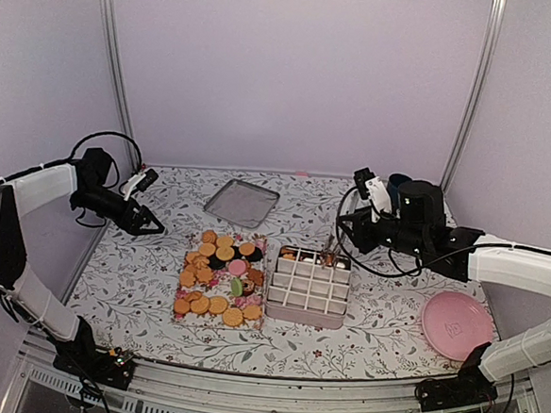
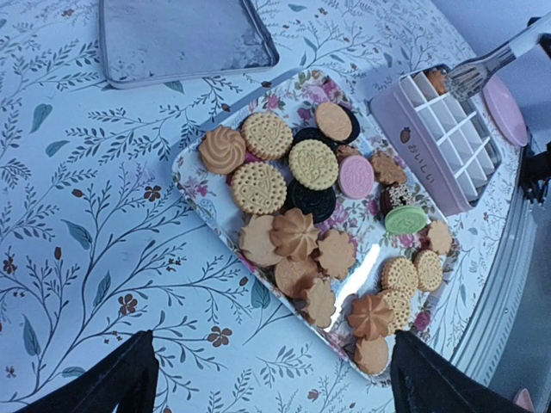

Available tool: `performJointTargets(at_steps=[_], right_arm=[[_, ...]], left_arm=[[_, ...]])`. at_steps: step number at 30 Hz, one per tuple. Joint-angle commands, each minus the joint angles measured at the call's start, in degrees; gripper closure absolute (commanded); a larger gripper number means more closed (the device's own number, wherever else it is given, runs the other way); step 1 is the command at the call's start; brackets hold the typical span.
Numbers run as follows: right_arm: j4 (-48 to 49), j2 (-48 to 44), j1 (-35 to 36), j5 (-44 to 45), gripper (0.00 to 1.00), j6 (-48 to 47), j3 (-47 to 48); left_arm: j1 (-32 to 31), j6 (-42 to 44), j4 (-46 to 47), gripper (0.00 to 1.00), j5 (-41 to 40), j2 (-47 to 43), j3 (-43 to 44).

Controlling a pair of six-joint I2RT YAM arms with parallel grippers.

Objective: Pack the cookies
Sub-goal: Place the fake cookies in the empty pocket of the box, then pick up the fake cookies from the plate.

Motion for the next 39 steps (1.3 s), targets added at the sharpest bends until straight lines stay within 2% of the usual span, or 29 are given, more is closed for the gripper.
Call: performJointTargets(at_steps=[1,10,14,21,25,31,39], right_arm=[[2.4,-0.5,-0.5,0.0,0.69,-0.9,3.4],[2.6,-2.5,0.0,-4.6,0.69,-1.4,6.2],[4.3,-1.0,3.2,-5.4,0.68,-1.3,7.5],[8.9,10.0,12.0,-6.1,0.66,-1.5,14.0],[11.0,16.5,14.5,-7.4,0.64,-1.1,18.0],[11.6,23.6,17.0,-7.2,0.62,-1.6,21.2],[12.3,27.3,17.5,-7.1,0.61,-1.6,23.5]], left_arm=[[0.2,0.8,-0.6,0.06,0.7,0.4,1.1],[0.2,0.9,-0.7,0.06,0.9,0.4,1.4],[0.2,1.1,-0.9,0.06,0.7,0.4,1.5],[0.2,1.1,-1.0,0.06,0.7,0.5,1.0],[0.3,1.3,-1.4,0.06,0.5,0.5,1.1],[0.3,2.1,-1.6,0.06,0.6,0.0,0.9],[0.4,2.4,-1.6,0.06,0.6,0.3,0.8]])
